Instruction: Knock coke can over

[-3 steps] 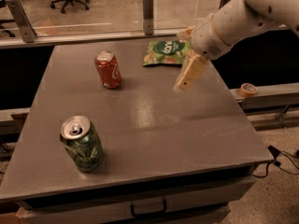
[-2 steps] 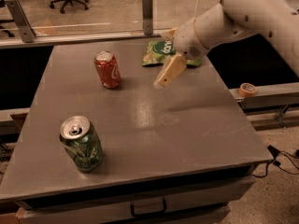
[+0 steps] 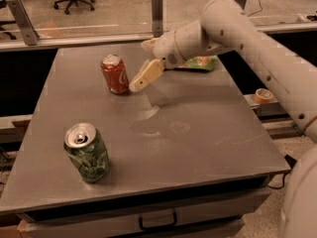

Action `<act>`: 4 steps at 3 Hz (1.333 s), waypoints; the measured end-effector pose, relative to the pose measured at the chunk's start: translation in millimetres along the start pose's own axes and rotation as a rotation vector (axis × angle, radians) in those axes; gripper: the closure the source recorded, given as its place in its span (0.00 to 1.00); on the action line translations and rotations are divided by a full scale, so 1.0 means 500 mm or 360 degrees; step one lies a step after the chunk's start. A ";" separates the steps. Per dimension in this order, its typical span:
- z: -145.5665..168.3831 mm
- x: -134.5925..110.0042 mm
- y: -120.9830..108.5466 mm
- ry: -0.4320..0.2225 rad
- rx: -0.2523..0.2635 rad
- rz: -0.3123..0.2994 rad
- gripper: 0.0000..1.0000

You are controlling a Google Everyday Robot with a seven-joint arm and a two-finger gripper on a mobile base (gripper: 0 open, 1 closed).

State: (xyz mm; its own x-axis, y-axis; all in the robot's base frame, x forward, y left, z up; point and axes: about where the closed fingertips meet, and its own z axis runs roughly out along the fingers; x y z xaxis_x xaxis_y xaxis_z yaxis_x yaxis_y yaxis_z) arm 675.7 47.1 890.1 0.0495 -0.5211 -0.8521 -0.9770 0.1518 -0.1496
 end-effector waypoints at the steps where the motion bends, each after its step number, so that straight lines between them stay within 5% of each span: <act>1: 0.083 -0.003 0.009 -0.0164 -0.0094 0.0173 0.00; 2: 0.131 -0.017 0.018 -0.0274 -0.0169 0.0272 0.18; 4: 0.120 -0.053 0.051 -0.0385 -0.0273 0.0342 0.65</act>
Offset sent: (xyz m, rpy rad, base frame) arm 0.0078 0.0837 -0.0326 0.2938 0.2500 0.0442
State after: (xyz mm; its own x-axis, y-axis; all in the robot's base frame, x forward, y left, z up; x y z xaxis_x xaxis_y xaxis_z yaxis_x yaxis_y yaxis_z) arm 661.9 115.3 878.6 -0.1334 -0.2758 -0.9519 -0.9900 0.0824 0.1149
